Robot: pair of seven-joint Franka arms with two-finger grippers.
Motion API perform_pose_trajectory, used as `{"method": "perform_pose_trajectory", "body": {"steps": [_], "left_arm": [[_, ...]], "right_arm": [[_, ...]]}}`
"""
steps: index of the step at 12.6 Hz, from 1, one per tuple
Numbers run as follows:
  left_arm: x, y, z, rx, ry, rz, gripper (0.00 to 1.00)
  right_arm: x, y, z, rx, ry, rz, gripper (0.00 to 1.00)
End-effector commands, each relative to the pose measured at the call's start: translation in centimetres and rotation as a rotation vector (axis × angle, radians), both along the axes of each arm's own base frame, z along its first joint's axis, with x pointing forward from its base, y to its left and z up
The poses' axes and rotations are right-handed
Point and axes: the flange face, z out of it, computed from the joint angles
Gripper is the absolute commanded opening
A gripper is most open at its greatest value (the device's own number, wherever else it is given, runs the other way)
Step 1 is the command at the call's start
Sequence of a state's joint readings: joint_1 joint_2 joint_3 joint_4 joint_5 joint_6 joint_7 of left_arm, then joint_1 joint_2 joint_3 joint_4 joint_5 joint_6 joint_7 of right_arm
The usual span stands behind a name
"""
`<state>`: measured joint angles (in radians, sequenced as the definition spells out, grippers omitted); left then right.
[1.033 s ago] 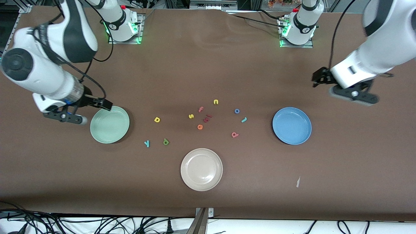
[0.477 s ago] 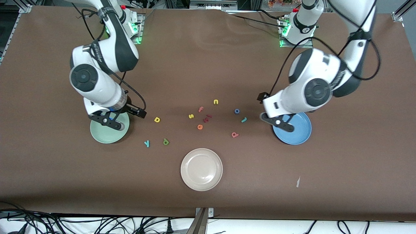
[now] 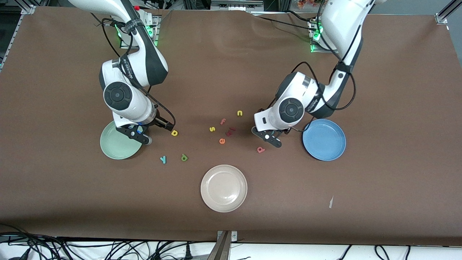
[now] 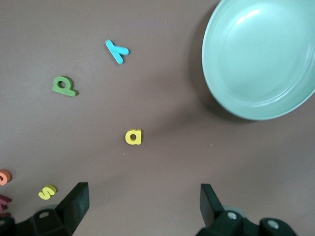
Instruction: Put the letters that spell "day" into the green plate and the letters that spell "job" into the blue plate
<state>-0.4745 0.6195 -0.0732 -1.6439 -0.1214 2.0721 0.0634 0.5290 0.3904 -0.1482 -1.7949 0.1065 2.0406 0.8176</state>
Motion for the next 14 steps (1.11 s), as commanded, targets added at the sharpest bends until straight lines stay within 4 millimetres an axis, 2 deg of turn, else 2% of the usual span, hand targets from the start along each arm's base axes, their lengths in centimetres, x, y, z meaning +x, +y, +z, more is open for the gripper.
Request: {"method": "perform_pose_trajectory", "body": {"steps": [1,3,6,7,8,12,14], "left_arm": [[-0.6,0.7,-1.2,0.033,-0.049,-0.049,1.0],[-1.3,0.1,-2.2,0.085,-0.068,-0.12,1.0],[-1.4,0.2,-3.1,0.097,-0.062,-0.128,0.99],[-1.4,0.2,-3.9,0.093,-0.066,-0.129,0.98],[-1.3,0.1,-4.4,0.087,-0.076,-0.134,0.93],[0.1,0.9,-4.4,0.072,-0.136,-0.252,0.88],[0.1,0.8,-5.5,0.066,-0.143,-0.255,0.78]], "right_arm": [[-2.4,1.2,-2.0,0.02,-0.014,-0.084,1.0],[-3.4,1.1,-3.3,0.02,-0.021,-0.093,1.0],[-5.7,0.3,-5.7,0.037,-0.066,-0.093,1.0],[-6.4,-0.2,-6.6,0.039,-0.08,-0.092,1.0],[-6.8,-0.4,-7.2,0.043,-0.092,-0.083,1.0],[-6.7,-0.7,-9.3,0.048,-0.126,-0.055,1.0],[-6.5,-0.8,-10.6,0.047,-0.13,-0.033,1.0]]}}
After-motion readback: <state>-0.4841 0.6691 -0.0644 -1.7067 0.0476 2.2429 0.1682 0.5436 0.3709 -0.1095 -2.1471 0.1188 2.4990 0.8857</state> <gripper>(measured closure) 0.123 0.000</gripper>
